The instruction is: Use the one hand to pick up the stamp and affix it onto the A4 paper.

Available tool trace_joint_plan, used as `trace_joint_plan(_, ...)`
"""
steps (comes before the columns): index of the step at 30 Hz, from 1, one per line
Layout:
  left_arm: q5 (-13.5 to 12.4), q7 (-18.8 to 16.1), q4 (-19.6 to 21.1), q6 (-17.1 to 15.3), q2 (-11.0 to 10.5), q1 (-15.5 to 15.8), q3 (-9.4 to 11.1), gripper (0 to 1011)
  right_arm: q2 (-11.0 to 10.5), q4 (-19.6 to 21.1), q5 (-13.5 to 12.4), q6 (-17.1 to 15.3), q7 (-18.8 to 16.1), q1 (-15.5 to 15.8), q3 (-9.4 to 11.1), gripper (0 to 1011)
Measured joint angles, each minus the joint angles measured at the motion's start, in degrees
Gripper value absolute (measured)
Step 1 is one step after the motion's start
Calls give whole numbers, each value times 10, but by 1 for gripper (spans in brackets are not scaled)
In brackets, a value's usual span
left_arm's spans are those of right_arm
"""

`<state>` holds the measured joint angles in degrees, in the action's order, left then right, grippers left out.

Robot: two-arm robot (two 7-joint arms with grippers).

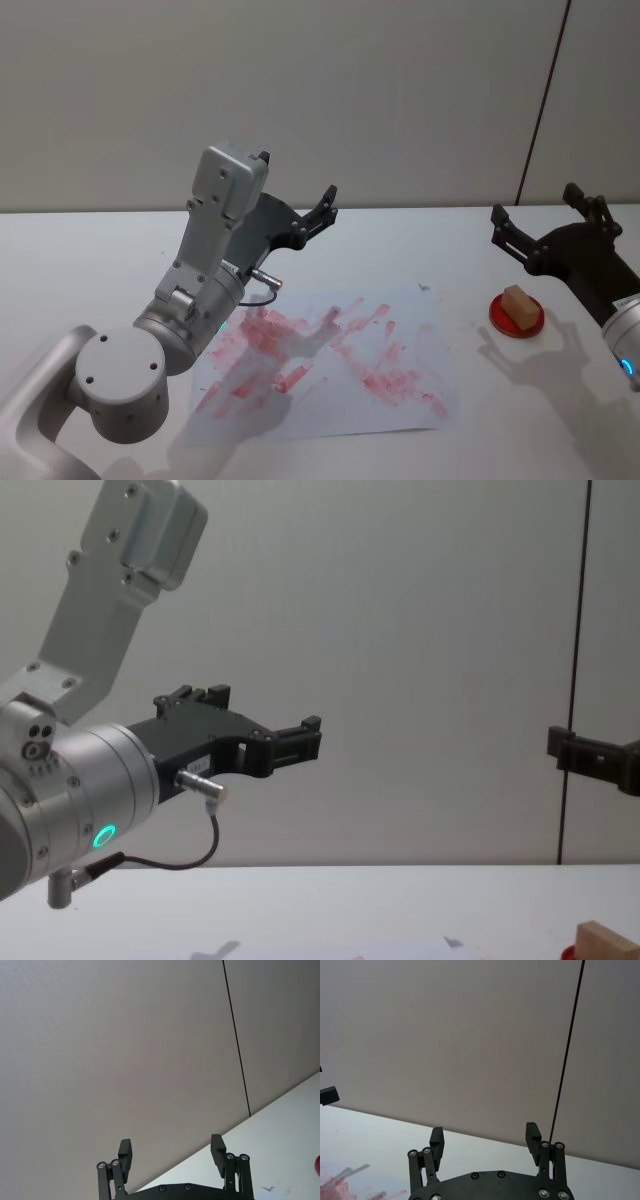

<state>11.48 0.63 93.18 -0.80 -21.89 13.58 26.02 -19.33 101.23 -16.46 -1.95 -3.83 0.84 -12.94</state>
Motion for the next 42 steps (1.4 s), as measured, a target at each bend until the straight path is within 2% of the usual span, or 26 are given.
trace_joint_plan(10, 0, 0, 0, 0, 0, 0, 0, 1001, -6, 5, -8, -6, -1, 7, 4, 1001)
trace_joint_plan(16, 0, 0, 0, 0, 0, 0, 0, 1001, -22, 17, -25, -21, 1, 26, 12, 1001)
trace_joint_plan(17, 0, 0, 0, 0, 0, 0, 0, 1002, -31, 23, -33, -28, 4, 37, 17, 1001)
trace_joint_plan(25, 0, 0, 0, 0, 0, 0, 0, 1001, -56, 30, -43, -54, 21, 70, 30, 1001)
trace_joint_plan(33, 0, 0, 0, 0, 0, 0, 0, 1001, -62, 10, -31, -74, 31, 75, 34, 1001)
trace_joint_plan(42, 0, 0, 0, 0, 0, 0, 0, 1001, -45, -38, -6, -94, 23, 47, 26, 1001)
